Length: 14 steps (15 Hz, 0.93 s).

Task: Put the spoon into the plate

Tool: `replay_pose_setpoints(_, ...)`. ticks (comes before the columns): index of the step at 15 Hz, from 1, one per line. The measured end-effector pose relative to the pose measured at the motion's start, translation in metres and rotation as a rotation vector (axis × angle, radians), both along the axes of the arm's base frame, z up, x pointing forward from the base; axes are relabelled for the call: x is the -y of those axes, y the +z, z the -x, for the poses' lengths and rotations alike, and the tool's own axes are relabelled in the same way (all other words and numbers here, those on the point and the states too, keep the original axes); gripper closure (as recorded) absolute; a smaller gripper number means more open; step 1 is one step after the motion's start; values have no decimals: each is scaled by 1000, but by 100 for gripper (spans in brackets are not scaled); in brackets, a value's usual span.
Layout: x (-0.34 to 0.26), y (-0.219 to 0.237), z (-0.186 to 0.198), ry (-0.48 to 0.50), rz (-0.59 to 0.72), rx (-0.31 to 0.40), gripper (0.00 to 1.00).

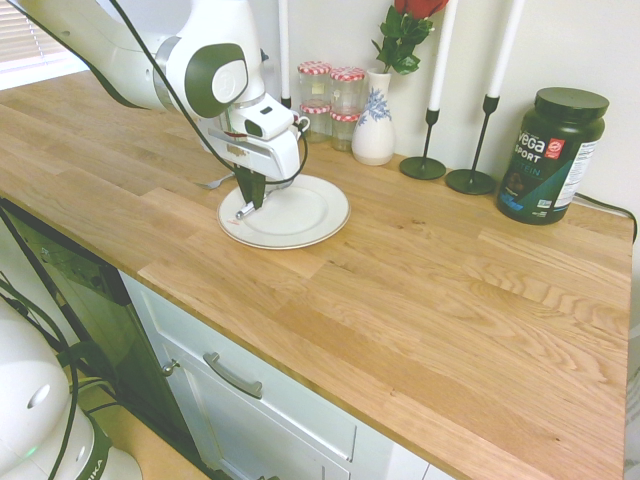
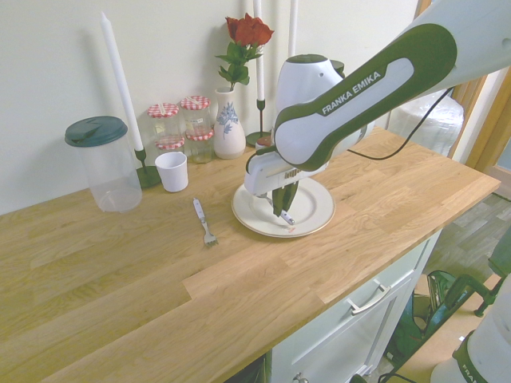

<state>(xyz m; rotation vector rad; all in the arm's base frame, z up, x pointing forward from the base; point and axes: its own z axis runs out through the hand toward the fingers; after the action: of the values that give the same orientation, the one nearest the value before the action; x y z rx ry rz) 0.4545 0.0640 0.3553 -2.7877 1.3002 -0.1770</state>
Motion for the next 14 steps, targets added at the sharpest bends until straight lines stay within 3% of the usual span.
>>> replay_pose_setpoints(1,4,-2,-3,-9,-2,-5,100)
replay_pose_setpoints(2,7,-4,-4,-12,-2,-9,0)
replay_pose_setpoints(14,9,-2,-20,-5,6,-11,0)
